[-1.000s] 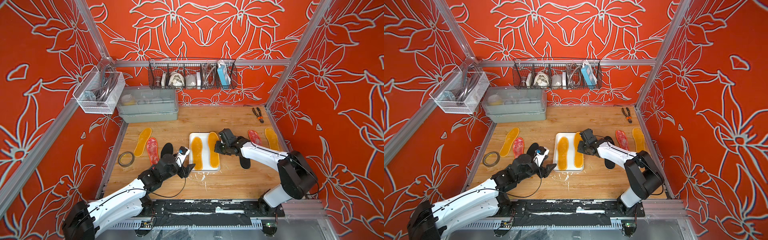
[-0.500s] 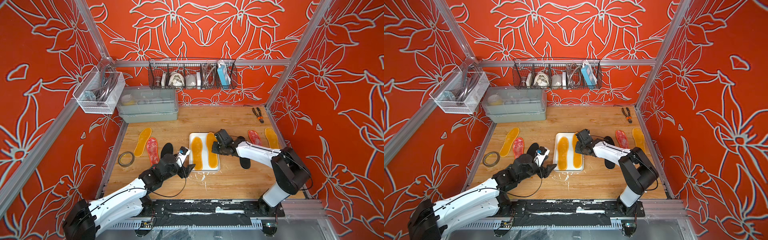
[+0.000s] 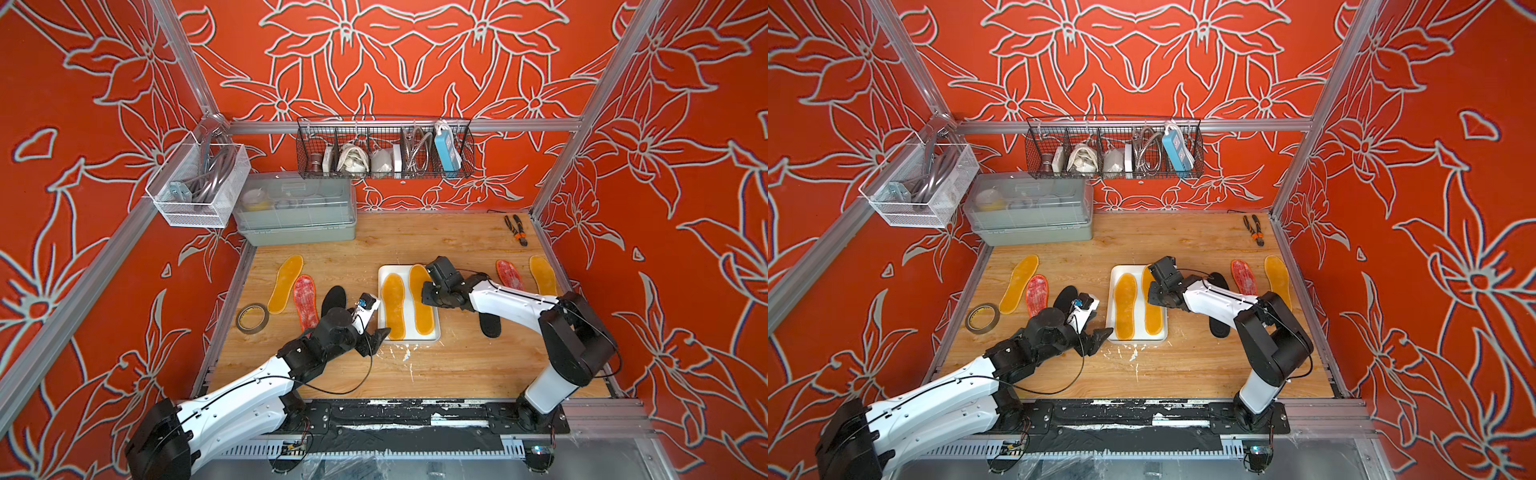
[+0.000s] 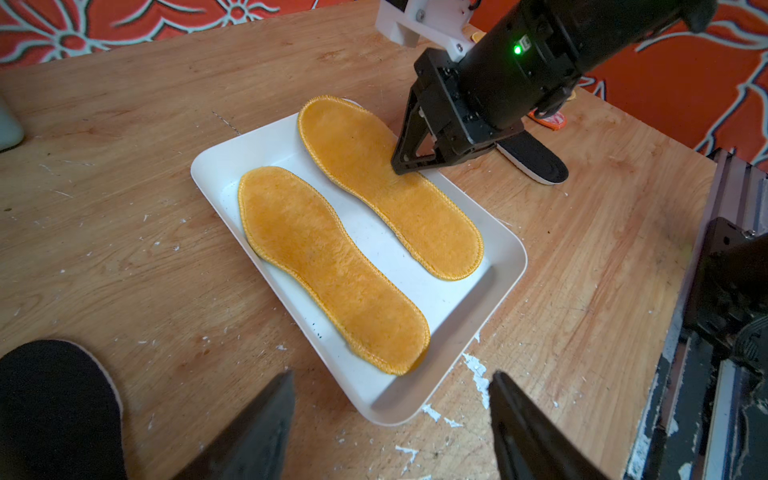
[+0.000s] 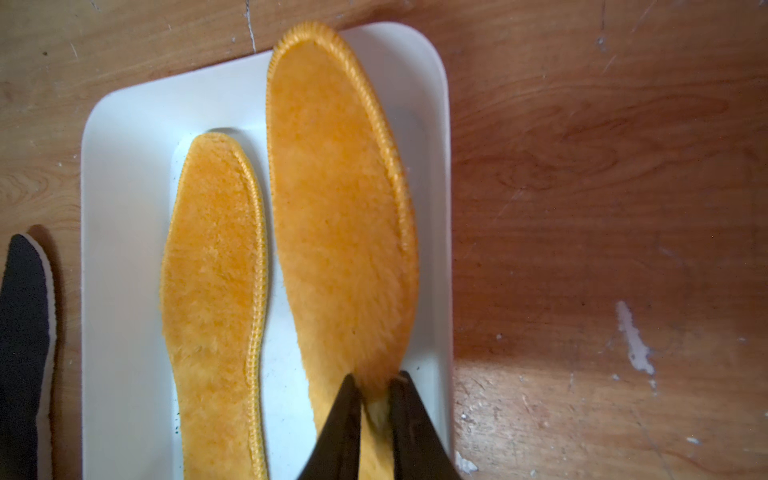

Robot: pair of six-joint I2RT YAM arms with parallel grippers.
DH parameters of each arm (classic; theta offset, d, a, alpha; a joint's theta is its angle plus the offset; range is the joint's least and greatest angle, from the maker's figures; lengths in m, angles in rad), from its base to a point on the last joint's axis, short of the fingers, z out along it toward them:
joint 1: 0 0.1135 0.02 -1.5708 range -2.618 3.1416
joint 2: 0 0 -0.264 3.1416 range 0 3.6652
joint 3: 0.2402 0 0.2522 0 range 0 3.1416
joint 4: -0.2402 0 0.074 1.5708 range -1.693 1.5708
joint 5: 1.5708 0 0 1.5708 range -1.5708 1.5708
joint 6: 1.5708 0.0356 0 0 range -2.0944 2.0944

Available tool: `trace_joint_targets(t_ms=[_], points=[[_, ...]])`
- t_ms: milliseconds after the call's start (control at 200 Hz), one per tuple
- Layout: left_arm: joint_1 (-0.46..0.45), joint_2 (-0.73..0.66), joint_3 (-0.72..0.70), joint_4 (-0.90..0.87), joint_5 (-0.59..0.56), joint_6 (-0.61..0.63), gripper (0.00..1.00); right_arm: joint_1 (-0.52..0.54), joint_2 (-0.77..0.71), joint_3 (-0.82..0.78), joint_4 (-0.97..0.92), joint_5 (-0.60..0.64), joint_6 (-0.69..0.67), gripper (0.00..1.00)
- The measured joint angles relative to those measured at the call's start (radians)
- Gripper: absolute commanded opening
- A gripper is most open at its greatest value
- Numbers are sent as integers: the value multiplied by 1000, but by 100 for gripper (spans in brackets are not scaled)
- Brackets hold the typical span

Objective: Put the insoles into the storage box
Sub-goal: Place the insole in the storage box.

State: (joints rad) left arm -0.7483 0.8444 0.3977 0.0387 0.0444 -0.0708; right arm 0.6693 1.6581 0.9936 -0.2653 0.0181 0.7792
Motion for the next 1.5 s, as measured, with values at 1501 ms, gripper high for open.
trace_joint_targets(t_ms=[1501], points=[[13,-5,0,-5,-55,-18,75,42,35,88,-125,9,-136,38]])
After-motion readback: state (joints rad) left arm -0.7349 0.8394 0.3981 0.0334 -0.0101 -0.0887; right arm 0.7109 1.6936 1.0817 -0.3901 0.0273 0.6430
